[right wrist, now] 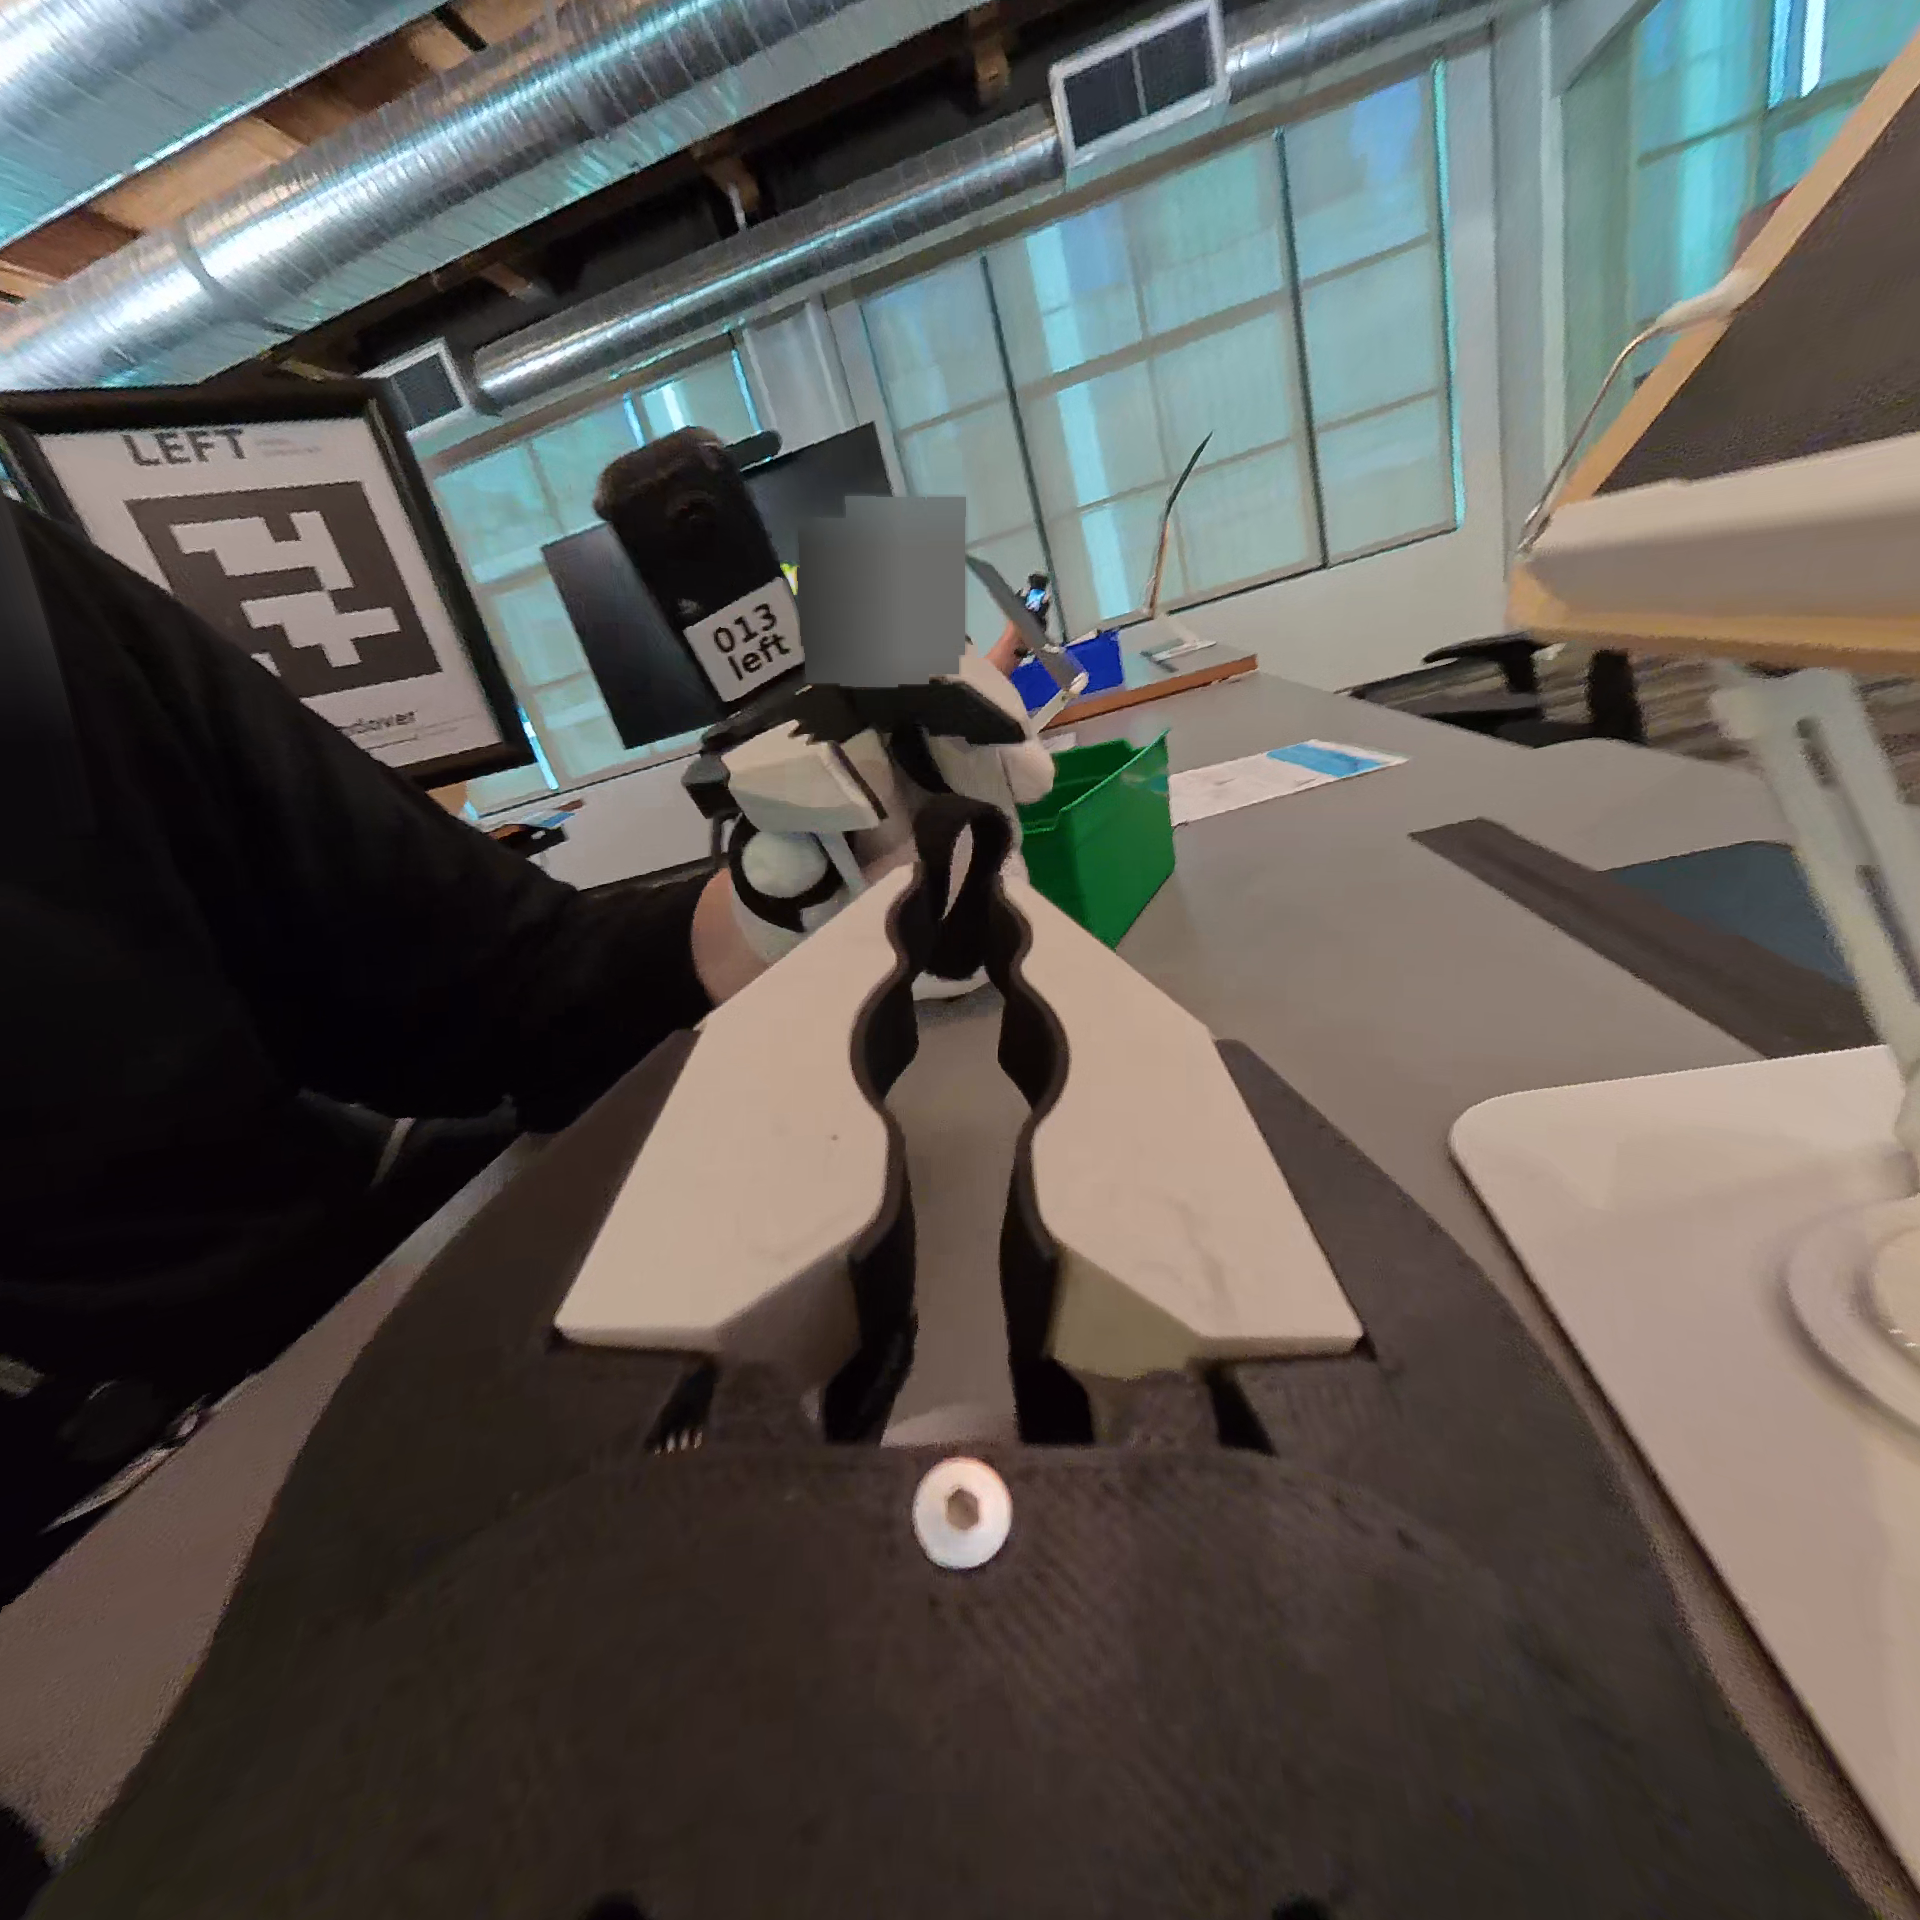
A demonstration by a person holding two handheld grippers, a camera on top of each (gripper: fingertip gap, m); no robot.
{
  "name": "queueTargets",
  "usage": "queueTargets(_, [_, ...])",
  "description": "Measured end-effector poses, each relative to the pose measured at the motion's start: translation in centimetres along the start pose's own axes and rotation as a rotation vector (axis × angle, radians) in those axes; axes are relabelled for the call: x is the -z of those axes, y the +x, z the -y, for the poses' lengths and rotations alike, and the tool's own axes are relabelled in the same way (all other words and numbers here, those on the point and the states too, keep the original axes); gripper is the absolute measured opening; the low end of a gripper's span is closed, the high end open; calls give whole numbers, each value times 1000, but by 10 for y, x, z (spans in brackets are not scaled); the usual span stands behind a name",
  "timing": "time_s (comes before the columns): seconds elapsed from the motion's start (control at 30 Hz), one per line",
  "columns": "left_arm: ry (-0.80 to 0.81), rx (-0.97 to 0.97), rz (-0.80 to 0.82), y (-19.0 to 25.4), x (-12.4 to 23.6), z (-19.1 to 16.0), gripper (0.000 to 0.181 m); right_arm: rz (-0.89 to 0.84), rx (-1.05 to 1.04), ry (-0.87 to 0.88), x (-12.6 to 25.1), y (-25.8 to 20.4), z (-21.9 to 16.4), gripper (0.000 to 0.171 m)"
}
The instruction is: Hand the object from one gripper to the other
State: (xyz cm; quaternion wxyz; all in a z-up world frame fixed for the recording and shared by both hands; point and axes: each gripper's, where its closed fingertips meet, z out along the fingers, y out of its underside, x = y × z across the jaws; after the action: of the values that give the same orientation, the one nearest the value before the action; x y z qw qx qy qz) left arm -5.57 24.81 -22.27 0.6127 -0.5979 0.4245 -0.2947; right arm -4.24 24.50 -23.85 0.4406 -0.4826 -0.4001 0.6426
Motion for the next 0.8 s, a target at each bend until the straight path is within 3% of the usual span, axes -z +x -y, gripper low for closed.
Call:
queueTargets(0.07, [8,185,-59,0,-2,-2,31,-40,70,-4,0,2,1,6])
queueTargets(0.17, [-29,317,-97,4,-10,-12,30,-61,144,-56,-6,1,-7,6])
queueTargets(0.3, [-43,350,-120,11,-14,-16,11,-85,200,-82,-9,2,-11,6])
queueTargets(0.5, [-31,295,-92,10,-14,-16,6,-92,199,-70,-10,3,-9,8])
queueTargets(0.57, [-24,242,-54,6,-12,-14,5,-95,161,-57,-10,5,-7,14])
queueTargets(0.63, [-6,112,41,-5,-7,-8,4,-113,91,-54,-7,12,-8,36])
queueTargets(0.8, [-115,-606,238,-1,-4,-10,4,-24,-228,-9,-7,16,-11,57])
